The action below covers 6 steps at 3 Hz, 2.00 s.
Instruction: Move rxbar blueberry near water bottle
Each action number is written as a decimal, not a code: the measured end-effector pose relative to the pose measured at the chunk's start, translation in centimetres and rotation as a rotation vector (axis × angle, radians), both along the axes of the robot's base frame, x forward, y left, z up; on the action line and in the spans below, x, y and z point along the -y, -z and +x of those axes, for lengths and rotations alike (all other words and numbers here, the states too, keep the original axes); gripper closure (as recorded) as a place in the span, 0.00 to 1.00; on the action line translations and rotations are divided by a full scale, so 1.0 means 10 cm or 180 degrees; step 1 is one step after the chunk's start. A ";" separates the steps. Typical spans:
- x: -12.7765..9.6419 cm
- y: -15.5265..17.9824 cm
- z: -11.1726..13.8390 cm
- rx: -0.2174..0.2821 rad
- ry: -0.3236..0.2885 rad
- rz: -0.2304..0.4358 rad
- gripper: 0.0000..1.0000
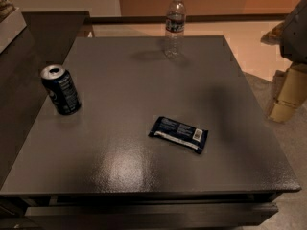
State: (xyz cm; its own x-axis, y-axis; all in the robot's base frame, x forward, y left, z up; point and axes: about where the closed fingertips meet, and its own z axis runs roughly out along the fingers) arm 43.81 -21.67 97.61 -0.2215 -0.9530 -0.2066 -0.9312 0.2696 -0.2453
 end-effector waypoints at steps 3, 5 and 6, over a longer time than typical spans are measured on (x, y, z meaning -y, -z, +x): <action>-0.42 0.20 0.00 -0.0036 0.0006 0.0182 0.00; -0.97 0.73 -0.01 -0.0108 -0.0062 0.0453 0.00; -1.11 0.94 -0.02 -0.0193 -0.0061 0.0547 0.00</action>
Offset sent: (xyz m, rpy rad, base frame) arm 0.0027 0.0322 -0.0150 0.0475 0.0313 -0.0077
